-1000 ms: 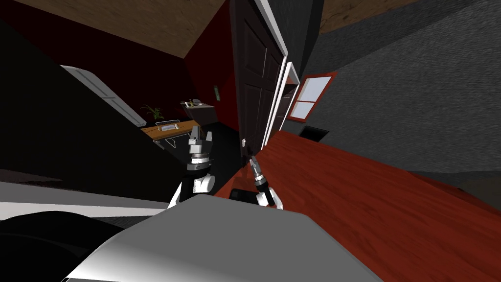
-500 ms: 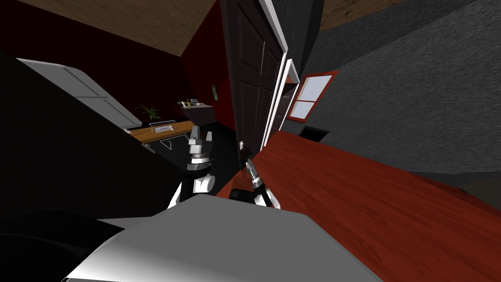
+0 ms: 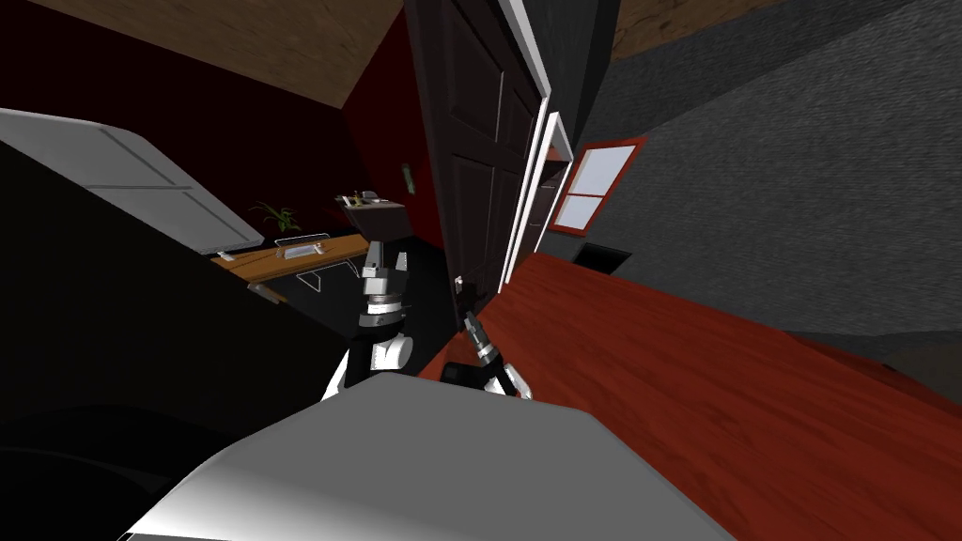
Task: Push the door open
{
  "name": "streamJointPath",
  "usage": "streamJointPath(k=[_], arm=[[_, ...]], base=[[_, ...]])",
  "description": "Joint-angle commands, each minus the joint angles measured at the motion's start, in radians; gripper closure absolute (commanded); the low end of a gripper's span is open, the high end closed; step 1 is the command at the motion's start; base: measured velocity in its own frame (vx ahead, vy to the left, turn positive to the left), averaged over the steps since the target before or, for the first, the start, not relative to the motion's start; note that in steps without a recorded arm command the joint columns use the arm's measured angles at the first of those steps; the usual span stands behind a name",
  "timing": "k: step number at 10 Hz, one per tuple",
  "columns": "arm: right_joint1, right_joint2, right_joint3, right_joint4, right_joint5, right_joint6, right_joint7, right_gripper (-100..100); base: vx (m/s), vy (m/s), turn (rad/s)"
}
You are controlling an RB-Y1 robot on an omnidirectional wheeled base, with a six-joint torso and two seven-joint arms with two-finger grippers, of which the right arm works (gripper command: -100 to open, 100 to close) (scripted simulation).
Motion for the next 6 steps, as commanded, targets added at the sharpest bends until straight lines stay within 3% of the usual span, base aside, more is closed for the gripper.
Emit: streamJointPath(k=[1, 6], arm=[[-0.013, -0.008, 0.036, 0.026, -0.001, 0.002, -0.008, -100], [-0.063, -0.01, 0.125, 0.143, -0.004, -0.017, -0.026, -100]], base=[[0.187, 0.006, -0.027], [0.187, -0.041, -0.022]])
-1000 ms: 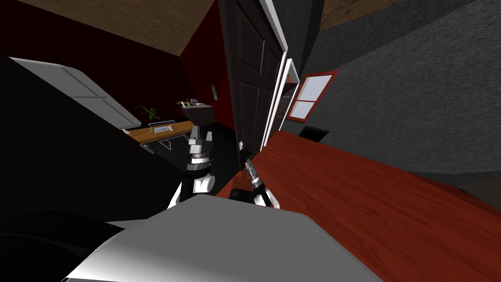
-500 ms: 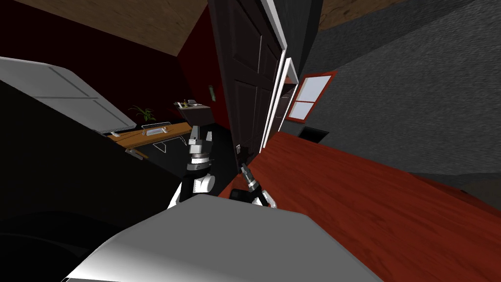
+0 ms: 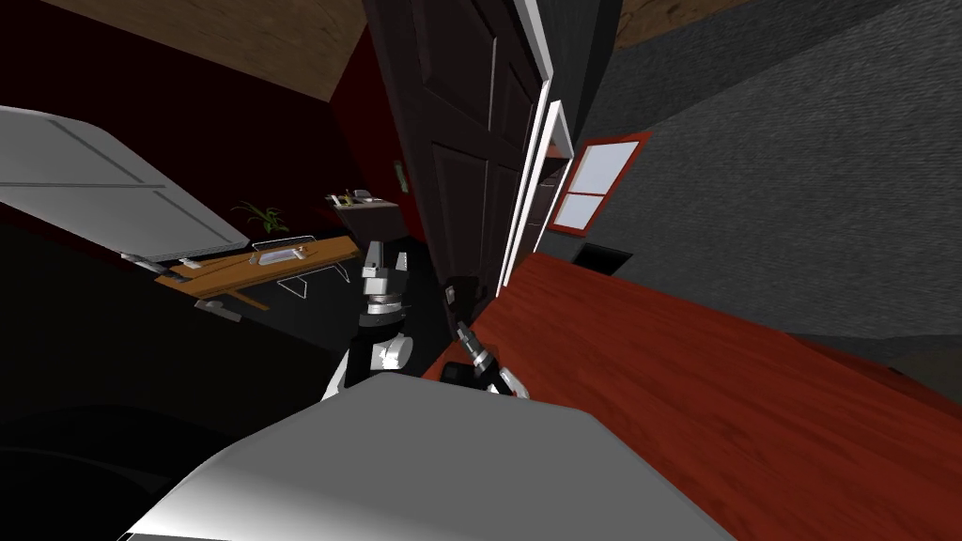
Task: Push the door open
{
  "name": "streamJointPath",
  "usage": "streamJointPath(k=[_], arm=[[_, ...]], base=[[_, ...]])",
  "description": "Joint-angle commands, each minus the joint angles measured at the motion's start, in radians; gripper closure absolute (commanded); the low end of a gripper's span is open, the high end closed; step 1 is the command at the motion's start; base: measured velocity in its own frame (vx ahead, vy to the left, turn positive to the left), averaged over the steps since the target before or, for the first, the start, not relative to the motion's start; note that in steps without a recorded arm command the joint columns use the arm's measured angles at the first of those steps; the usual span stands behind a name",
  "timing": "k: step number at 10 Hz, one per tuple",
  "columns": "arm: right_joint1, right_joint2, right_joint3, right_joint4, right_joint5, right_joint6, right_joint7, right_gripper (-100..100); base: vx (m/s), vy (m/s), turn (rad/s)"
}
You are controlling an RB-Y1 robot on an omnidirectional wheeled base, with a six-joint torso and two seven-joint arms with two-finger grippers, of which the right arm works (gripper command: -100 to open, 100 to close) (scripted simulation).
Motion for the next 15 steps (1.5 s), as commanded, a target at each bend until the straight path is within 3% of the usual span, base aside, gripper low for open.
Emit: streamJointPath(k=[1, 11, 12, 15], arm=[[-0.012, 0.002, 0.03, 0.035, 0.0, -0.004, -0.003, -100], [-0.089, 0.001, 0.166, 0.213, -0.005, -0.032, -0.03, -100], [-0.085, -0.001, 0.158, 0.199, -0.004, -0.028, -0.029, -100], [-0.084, 0.002, 0.154, 0.213, -0.006, -0.038, -0.026, -100]], base=[[0.192, -0.036, -0.023], [0.183, -0.013, -0.015], [0.088, -0.006, -0.004], [0.095, 0.149, 0.015]])
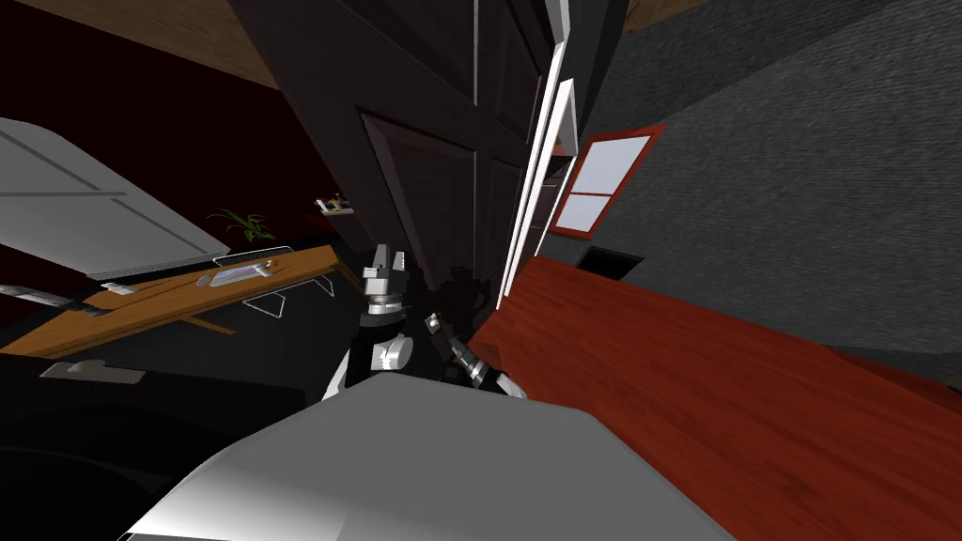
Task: Push the door open
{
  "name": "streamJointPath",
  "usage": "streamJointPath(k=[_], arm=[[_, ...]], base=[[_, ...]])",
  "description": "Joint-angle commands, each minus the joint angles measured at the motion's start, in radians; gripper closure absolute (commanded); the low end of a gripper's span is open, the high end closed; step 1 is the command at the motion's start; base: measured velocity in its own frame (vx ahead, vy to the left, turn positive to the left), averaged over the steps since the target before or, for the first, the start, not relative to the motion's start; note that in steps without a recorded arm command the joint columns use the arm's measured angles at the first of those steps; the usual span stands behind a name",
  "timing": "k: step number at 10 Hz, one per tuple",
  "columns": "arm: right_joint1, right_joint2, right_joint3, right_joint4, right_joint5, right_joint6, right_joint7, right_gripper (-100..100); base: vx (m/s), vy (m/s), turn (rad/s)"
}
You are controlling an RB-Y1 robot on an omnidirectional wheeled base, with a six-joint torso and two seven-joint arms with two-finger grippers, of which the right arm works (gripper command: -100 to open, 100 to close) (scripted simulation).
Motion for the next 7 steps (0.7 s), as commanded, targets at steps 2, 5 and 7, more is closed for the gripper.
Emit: streamJointPath(k=[2, 5, 7], arm=[[0.001, 0.004, -0.006, 0.014, -0.001, -0.011, 0.004, -100], [0.003, 0.008, -0.012, 0.029, -0.002, -0.023, 0.008, -100], [0.003, 0.008, -0.013, 0.029, -0.002, -0.023, 0.008, -100]], base=[[0.089, 0.182, 0.023], [0.149, 0.179, 0.033], [0.092, 0.121, 0.009]])
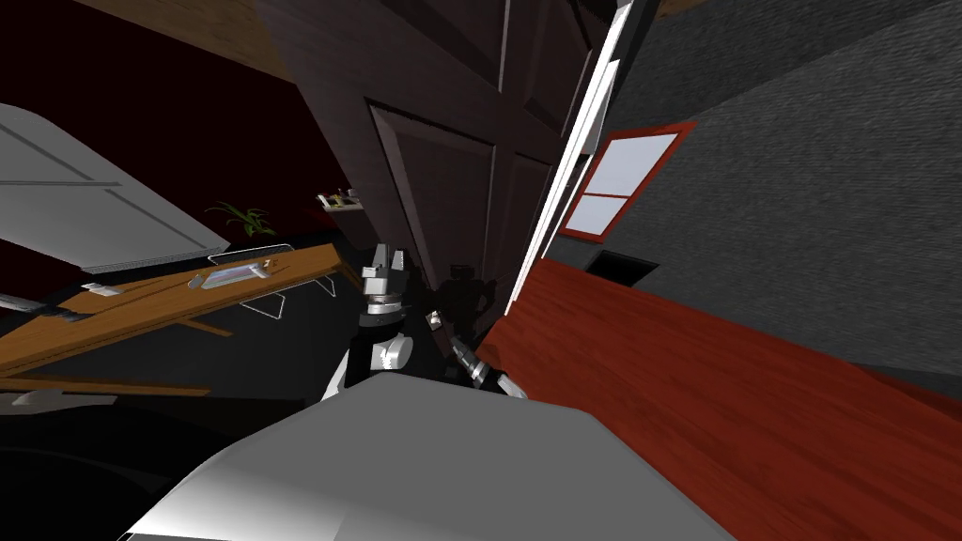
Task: Push the door open
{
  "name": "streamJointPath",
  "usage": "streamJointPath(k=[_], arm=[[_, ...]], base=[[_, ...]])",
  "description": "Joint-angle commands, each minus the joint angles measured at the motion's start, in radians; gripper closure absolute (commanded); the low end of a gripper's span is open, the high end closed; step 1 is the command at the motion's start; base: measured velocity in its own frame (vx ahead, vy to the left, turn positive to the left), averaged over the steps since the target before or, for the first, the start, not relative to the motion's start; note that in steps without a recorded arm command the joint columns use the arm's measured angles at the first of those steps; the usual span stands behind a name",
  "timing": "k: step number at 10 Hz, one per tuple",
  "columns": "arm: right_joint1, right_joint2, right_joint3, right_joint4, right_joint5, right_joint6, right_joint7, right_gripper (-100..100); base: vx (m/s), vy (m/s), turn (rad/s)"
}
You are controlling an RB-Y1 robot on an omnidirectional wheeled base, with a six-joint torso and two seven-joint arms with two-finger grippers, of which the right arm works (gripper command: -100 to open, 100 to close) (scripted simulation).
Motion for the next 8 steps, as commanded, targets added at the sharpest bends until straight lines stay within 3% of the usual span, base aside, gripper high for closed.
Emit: streamJointPath(k=[1, 6, 7, 8], arm=[[0.0, 0.0, 0.0, 0.0, 0.0, 0.001, 0.0, 100], [0.0, 0.0, 0.0, 0.0, 0.0, 0.001, 0.0, 100], [0.001, 0.009, -0.027, 0.008, -0.005, 0.006, 0.01, -100], [0.001, 0.017, -0.049, 0.014, -0.009, 0.011, 0.018, -100]], base=[[-0.005, -0.008, 0.0], [-0.012, -0.016, 0.001], [-0.008, 0.077, -0.093], [-0.038, 0.164, -0.096]])
